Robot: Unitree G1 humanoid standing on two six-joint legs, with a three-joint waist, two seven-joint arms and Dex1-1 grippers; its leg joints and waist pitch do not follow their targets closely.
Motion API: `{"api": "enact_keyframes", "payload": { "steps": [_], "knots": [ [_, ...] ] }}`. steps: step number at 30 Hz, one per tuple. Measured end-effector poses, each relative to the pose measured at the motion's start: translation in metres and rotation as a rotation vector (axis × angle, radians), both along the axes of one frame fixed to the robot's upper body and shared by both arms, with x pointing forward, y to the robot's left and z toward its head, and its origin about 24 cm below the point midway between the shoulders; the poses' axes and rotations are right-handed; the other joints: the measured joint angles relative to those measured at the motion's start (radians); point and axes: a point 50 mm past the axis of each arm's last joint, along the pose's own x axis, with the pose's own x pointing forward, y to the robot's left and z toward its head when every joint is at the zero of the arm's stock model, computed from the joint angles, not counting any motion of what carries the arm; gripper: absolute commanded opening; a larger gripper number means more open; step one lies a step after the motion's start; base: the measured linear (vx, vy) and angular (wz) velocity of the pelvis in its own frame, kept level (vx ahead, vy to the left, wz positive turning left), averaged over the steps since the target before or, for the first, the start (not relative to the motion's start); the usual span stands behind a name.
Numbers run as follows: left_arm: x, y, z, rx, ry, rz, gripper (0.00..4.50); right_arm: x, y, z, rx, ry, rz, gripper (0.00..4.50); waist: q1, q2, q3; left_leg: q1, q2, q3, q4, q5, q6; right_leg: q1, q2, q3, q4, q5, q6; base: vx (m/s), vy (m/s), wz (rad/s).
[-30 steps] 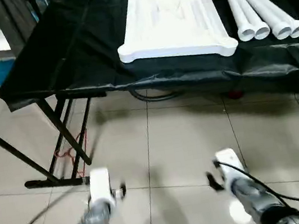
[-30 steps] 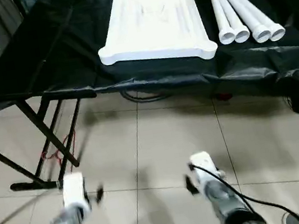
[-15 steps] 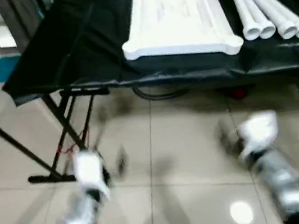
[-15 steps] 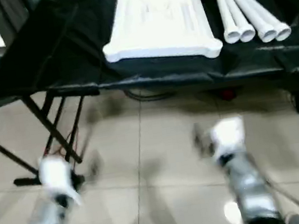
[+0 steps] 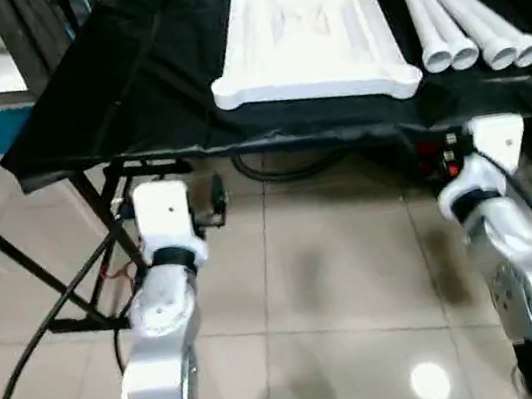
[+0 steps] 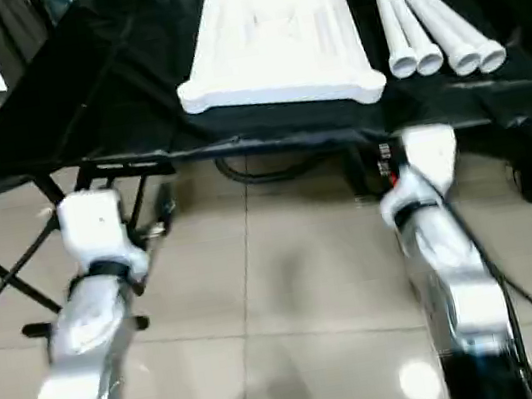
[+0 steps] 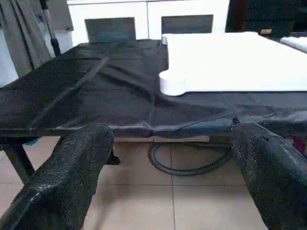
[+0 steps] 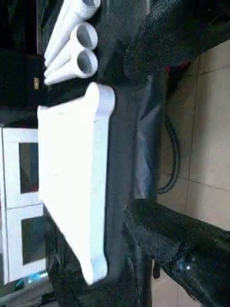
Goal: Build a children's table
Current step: Move to table
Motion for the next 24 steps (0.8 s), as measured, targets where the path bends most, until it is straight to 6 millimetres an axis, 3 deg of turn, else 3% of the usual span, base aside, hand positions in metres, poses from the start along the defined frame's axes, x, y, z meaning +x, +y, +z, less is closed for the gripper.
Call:
{"api": "enact_keyframes", "payload": {
  "steps": [1,2,3,8,11,13,15,16,17,19,20,21,22,23,24],
  "knots": [
    [0.003,0.0,0.003,-0.006,-0.007,-0.001,4.47,0.003,0.001,0.004,-0.01,-0.003,-0.002,4.5,-0.002,-0.008,0.001,-0.008,-0.003,0.006,0.007,0.001,0.013,-0.002,0.004,0.001,0.004,-0.001,0.002,-0.02,-0.107,0.01],
    [0.006,-0.005,0.006,-0.008,-0.015,-0.016,4.47,0.003,-0.002,0.005,-0.026,0.006,-0.019,4.5,0.006,-0.014,0.002,-0.022,-0.012,-0.005,0.024,-0.011,0.072,-0.005,0.005,0.002,0.002,0.004,0.027,-0.037,-0.102,-0.08],
    [0.006,-0.006,0.006,-0.01,-0.011,-0.022,4.47,0.002,-0.003,0.003,-0.036,0.02,-0.026,4.5,0.01,-0.017,0.001,-0.022,-0.019,-0.01,0.019,-0.014,0.084,-0.004,0.009,0.002,0.003,0.004,0.03,-0.037,-0.102,-0.08],
    [0.003,0.001,0.003,0.094,0.017,-0.035,4.47,-0.009,0.003,-0.01,-0.038,0.07,0.004,4.5,0.011,-0.033,0.002,0.001,-0.014,-0.015,-0.023,0.018,0.002,-0.007,0.018,0.002,0.004,0.004,0.038,-0.022,-0.063,-0.03],
    [-0.002,0.005,0.005,0.138,0.005,-0.047,4.47,-0.013,0.011,-0.016,-0.015,0.1,0.027,4.5,0.019,-0.037,0.0,0.005,-0.013,-0.013,-0.024,0.023,-0.023,-0.008,0.016,0.006,0.002,0.007,0.043,0.0,0.0,0.0],
    [-0.005,0.005,0.003,0.131,0.013,-0.043,4.47,-0.013,0.015,-0.018,-0.011,0.116,0.04,4.5,0.033,-0.04,-0.001,0.023,-0.003,0.017,-0.023,0.014,-0.035,-0.005,0.027,0.036,-0.004,0.012,0.048,-0.013,0.029,-0.13],
    [-0.006,0.003,0.001,0.12,0.02,-0.041,4.47,-0.014,0.016,-0.02,-0.012,0.126,0.045,4.5,0.045,-0.045,0.001,0.058,0.002,0.04,-0.022,-0.006,-0.036,0.007,0.037,0.061,-0.017,0.012,0.05,-0.047,0.068,-0.43],
    [-0.006,0.003,0.0,0.12,0.021,-0.04,4.47,-0.014,0.017,-0.02,-0.012,0.126,0.047,4.5,0.044,-0.047,0.001,0.076,0.003,0.047,-0.022,-0.016,-0.035,0.018,0.038,0.063,-0.024,0.012,0.05,-0.025,0.057,-0.55],
    [-0.006,0.003,0.001,0.121,0.019,-0.039,4.47,-0.014,0.017,-0.02,-0.013,0.124,0.047,4.5,0.041,-0.048,0.002,0.103,0.003,0.05,-0.022,-0.031,-0.035,0.032,0.032,0.057,-0.031,0.011,0.049,0.042,0.093,-0.77],
    [-0.006,0.003,0.002,0.123,0.016,-0.04,4.47,-0.014,0.015,-0.019,-0.012,0.121,0.042,4.5,0.024,-0.05,0.001,0.136,0.003,0.048,-0.022,-0.052,-0.041,0.048,0.002,0.02,-0.025,-0.013,0.045,0.043,0.091,-0.79],
    [-0.004,0.001,0.004,0.126,0.009,-0.049,4.47,-0.014,0.012,-0.019,-0.011,0.119,0.028,4.5,0.011,-0.057,-0.002,0.141,0.0,0.041,-0.022,-0.064,-0.045,0.057,-0.019,-0.003,-0.015,-0.029,0.048,0.003,0.021,-0.58],
    [-0.004,-0.001,0.006,0.127,0.002,-0.059,4.47,-0.015,0.01,-0.02,-0.01,0.122,0.013,4.5,0.001,-0.063,-0.006,0.143,-0.003,0.032,-0.021,-0.07,-0.049,0.059,-0.025,-0.016,-0.016,-0.027,0.054,0.003,0.021,-0.58],
    [-0.003,-0.004,0.007,0.128,-0.001,-0.069,4.47,-0.016,0.005,-0.022,-0.01,0.128,-0.006,4.5,-0.007,-0.066,-0.01,0.145,-0.014,0.022,-0.02,-0.078,-0.05,0.061,-0.024,-0.019,-0.02,-0.023,0.06,0.031,0.012,-0.28],
    [-0.004,-0.011,0.007,0.12,-0.004,-0.094,4.47,-0.018,-0.003,-0.024,-0.008,0.139,-0.037,4.5,-0.006,-0.063,-0.015,0.137,-0.023,0.0,-0.008,-0.095,-0.028,0.065,-0.02,-0.019,-0.025,-0.023,0.061,0.109,-0.003,-0.09],
    [-0.004,-0.015,0.008,0.119,-0.006,-0.108,4.47,-0.019,-0.008,-0.025,-0.007,0.146,-0.059,4.5,-0.006,-0.06,-0.016,0.127,-0.034,-0.012,0.005,-0.108,-0.005,0.067,-0.018,-0.018,-0.024,-0.022,0.06,0.109,-0.003,-0.09]
  ]
}}
